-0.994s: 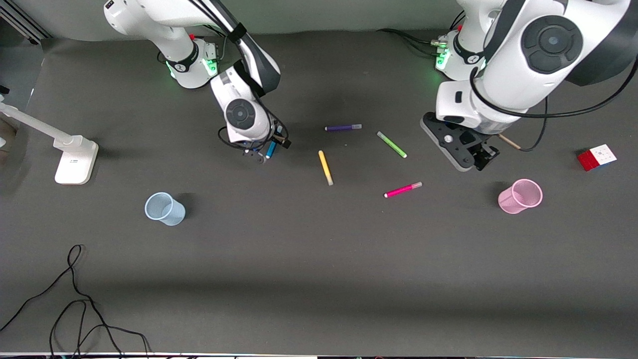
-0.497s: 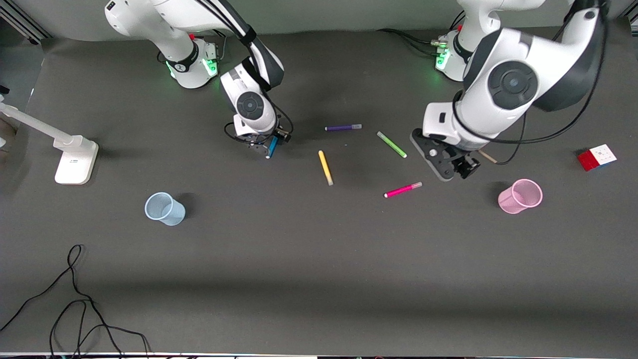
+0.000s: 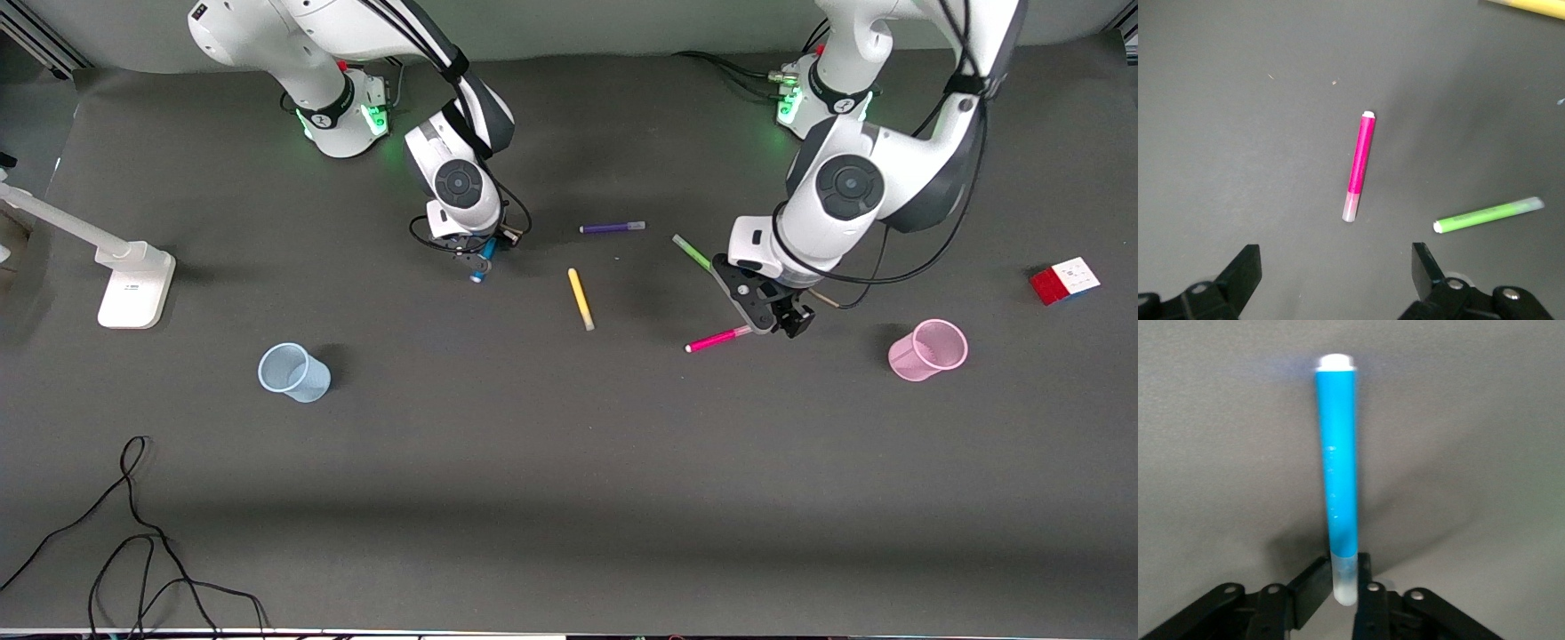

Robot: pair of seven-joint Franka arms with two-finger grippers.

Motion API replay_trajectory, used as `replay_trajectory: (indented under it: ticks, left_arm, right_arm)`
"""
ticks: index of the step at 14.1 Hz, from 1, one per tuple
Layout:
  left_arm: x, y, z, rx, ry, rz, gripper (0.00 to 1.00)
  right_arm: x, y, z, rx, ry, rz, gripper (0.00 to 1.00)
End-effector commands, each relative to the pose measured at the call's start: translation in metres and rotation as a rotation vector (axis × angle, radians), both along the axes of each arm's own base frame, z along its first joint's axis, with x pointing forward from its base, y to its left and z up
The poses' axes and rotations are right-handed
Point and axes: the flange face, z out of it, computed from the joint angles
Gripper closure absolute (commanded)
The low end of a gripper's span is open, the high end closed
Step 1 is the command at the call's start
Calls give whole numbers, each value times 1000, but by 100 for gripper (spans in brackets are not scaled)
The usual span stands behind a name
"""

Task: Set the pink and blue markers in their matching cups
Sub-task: 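Grasp the blue marker with the right gripper while the left gripper grasps the pink marker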

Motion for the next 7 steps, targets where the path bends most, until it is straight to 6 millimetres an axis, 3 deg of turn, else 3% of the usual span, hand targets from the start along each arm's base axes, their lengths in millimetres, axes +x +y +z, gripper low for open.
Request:
replay_trajectory:
  ticks: [1,4,5,7]
  left_arm:
    - [1,-1,-48,1,-2,-45,0]
    - [3,-1,-85,-15,26,-37,0]
    - [4,1,-94,-21,21,-36,0]
    - [7,2,-111,-35,21,-27,0]
  right_arm:
    - [2,3,-7,7,-17,-27,100]
    - [21,-8,13,19,-35,-67,100]
    - [32,-15,28,24,-35,-87,100]
    - [68,-41,79,57,-47,-148,100]
